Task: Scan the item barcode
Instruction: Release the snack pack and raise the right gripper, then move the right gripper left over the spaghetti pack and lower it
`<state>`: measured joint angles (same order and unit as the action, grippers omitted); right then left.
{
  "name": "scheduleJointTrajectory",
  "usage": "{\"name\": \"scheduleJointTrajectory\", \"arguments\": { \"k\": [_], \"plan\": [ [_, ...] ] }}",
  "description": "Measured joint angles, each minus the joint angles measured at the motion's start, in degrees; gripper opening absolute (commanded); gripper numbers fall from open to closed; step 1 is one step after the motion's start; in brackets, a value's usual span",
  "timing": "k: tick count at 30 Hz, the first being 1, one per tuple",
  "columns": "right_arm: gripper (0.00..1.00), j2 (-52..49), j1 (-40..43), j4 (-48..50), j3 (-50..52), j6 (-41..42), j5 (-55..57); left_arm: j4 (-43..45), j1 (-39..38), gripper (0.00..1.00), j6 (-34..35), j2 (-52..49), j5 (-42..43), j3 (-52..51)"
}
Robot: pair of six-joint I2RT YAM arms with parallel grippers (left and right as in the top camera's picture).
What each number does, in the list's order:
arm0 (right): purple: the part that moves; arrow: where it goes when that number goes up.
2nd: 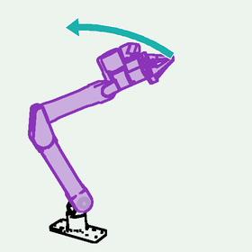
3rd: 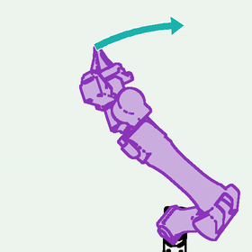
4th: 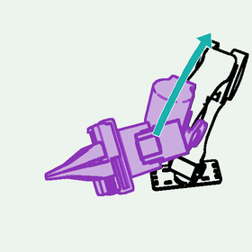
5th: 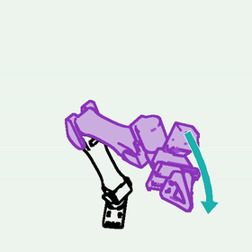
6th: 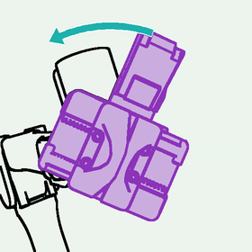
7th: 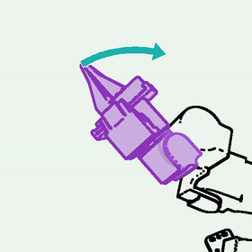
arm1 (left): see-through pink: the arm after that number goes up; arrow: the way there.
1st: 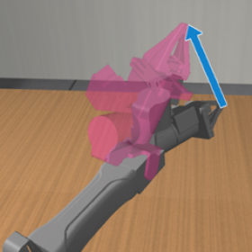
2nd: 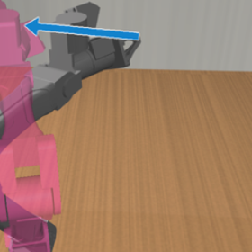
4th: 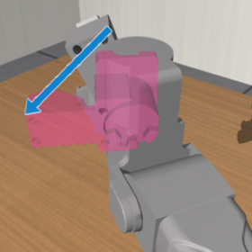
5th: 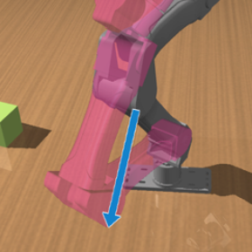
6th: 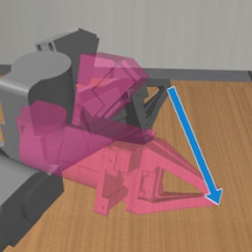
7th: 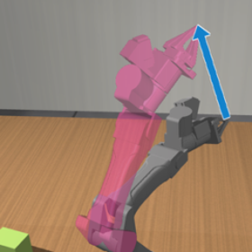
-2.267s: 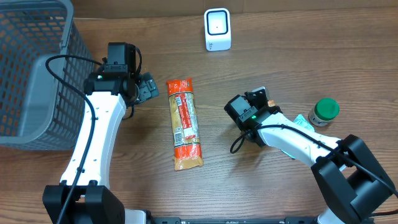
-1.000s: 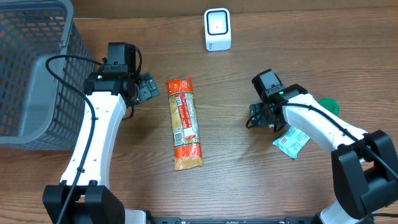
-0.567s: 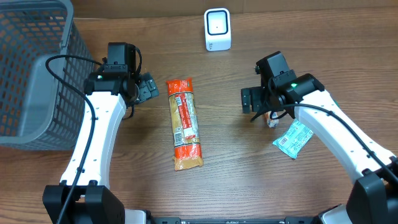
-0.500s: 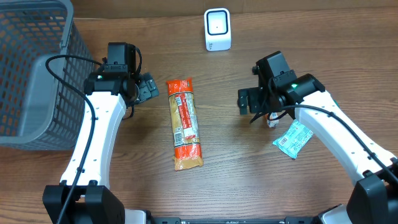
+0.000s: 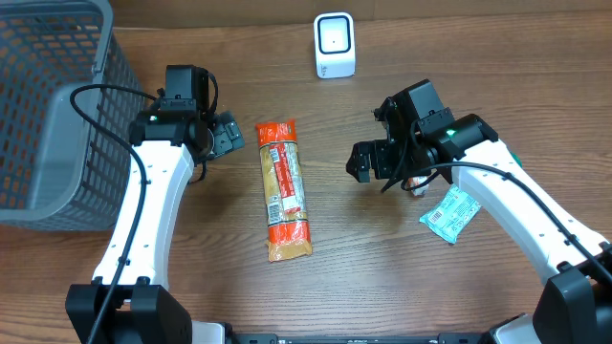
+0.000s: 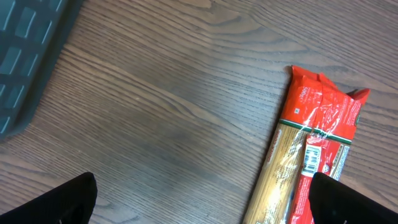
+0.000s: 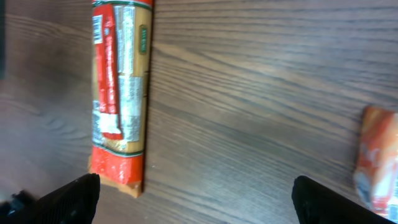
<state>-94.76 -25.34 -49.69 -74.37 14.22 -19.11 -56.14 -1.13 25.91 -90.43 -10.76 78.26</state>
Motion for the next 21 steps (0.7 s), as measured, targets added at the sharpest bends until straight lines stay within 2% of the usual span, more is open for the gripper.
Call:
{"name": "scheduleJointTrajectory", "arguments": {
  "k": [2,6,9,13,21],
  "plan": [
    [1.00,0.00,-0.20,-0.04,0.02,1.03,-0.50,0.00,0.00,1.00,0.00,0.00,0.00,0.00],
    [0.93,0.00,-1.20,0.09,0.02,3.72,-1.07,0.00,0.00,1.00,0.00,0.00,-0.02,0.00],
    [0.79,0.00,-3.26,1.81,0.02,4.70,-1.25,0.00,0.00,1.00,0.00,0.00,-0.02,0.00],
    [0.78,0.00,-7.06,6.54,0.02,6.40,-0.66,0.00,0.00,1.00,0.00,0.00,0.00,0.00],
    [0.79,-1.64,-17.09,15.32,0.02,13.29,8.13,0.00,0.00,1.00,0.00,0.00,0.00,0.00]
  ]
}}
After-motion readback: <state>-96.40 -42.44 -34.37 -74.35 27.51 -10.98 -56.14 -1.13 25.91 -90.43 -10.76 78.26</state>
